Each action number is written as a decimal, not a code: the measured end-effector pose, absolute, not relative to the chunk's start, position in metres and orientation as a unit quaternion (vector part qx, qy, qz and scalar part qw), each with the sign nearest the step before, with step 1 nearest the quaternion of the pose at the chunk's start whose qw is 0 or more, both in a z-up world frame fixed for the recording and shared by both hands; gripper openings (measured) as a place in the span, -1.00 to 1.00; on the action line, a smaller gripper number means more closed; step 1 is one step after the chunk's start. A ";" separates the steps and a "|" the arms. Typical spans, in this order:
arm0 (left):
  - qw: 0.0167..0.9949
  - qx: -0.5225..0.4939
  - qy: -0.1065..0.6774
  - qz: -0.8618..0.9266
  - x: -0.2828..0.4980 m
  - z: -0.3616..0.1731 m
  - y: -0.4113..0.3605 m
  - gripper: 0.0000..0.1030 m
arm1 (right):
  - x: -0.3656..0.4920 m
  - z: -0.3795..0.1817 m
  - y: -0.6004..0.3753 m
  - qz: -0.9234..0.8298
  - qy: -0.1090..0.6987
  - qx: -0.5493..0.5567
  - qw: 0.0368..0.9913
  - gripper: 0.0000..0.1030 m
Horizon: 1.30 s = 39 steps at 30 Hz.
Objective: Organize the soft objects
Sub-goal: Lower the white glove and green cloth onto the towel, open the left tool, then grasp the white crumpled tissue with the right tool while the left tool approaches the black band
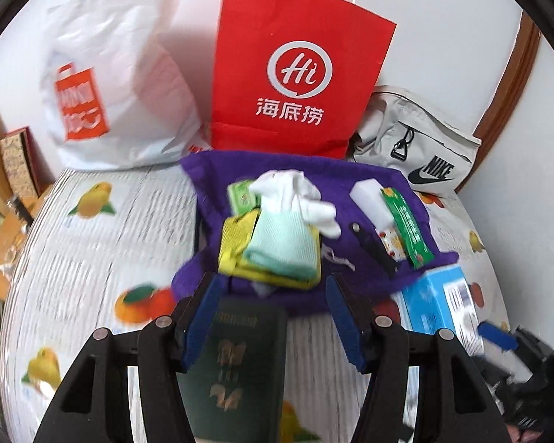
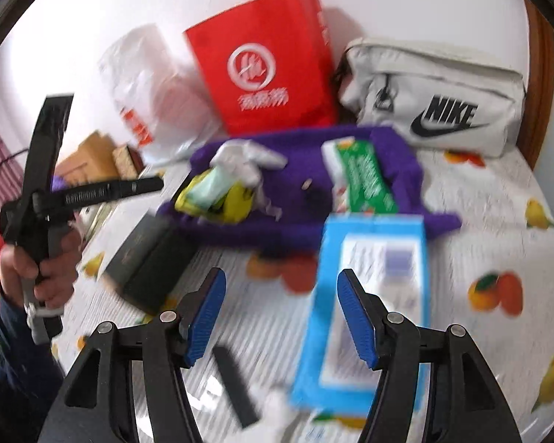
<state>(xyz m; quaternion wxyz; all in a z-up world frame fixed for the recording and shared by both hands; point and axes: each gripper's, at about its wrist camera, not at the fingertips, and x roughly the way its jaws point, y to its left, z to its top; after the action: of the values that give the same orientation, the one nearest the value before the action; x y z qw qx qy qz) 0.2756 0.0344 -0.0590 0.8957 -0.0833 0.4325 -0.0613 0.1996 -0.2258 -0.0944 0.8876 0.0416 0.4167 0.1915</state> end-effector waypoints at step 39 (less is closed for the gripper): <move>0.841 -0.055 0.517 -0.153 0.149 -0.140 -0.050 0.11 | 0.077 -0.149 -0.281 0.106 0.402 0.024 0.909 -0.61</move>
<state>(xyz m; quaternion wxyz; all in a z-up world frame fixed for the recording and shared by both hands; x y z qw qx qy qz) 0.1490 -0.0500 -0.1400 0.8406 -0.0551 0.5167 -0.1530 0.0773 -0.2810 -0.1491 0.9093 0.0237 0.4017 0.1059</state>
